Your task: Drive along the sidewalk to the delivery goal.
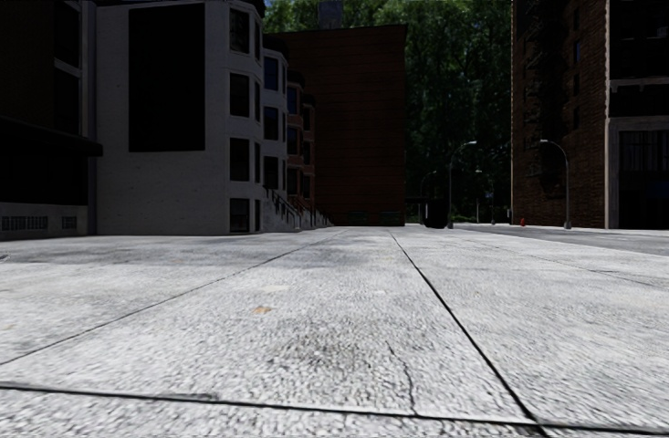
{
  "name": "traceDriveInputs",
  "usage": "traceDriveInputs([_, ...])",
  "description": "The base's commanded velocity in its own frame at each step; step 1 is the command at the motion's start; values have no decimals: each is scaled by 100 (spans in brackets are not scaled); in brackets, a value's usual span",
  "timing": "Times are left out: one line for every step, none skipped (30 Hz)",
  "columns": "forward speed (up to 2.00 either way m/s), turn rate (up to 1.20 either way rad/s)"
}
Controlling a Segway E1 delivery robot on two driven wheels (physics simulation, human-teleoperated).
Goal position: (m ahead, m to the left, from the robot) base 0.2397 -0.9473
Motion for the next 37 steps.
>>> traceDriveInputs([151,-44])
traceDriveInputs([147,-38])
traceDriveInputs([137,-19])
traceDriveInputs([137,-19])
traceDriveInputs([124,-9])
traceDriveInputs([98,0])
traceDriveInputs([48,0])
traceDriveInputs([0,0])
traceDriveInputs([0,0])
traceDriveInputs([0,0])
traceDriveInputs([0,0])
traceDriveInputs([0,0])
traceDriveInputs([0,0])
traceDriveInputs([0,0])
traceDriveInputs([0,0])
traceDriveInputs([0,0])
traceDriveInputs([0,0])
traceDriveInputs([0,0])
traceDriveInputs([0,0])
traceDriveInputs([0,0])
traceDriveInputs([0,0])
traceDriveInputs([0,0])
traceDriveInputs([0,0])
traceDriveInputs([0,0])
traceDriveInputs([0,0])
traceDriveInputs([0,0])
traceDriveInputs([0,0])
traceDriveInputs([0,0])
traceDriveInputs([0,0])
traceDriveInputs([0,0])
traceDriveInputs([0,0])
traceDriveInputs([0,0])
traceDriveInputs([0,0])
traceDriveInputs([0,0])
traceDriveInputs([0,0])
traceDriveInputs([0,0])
traceDriveInputs([0,0])
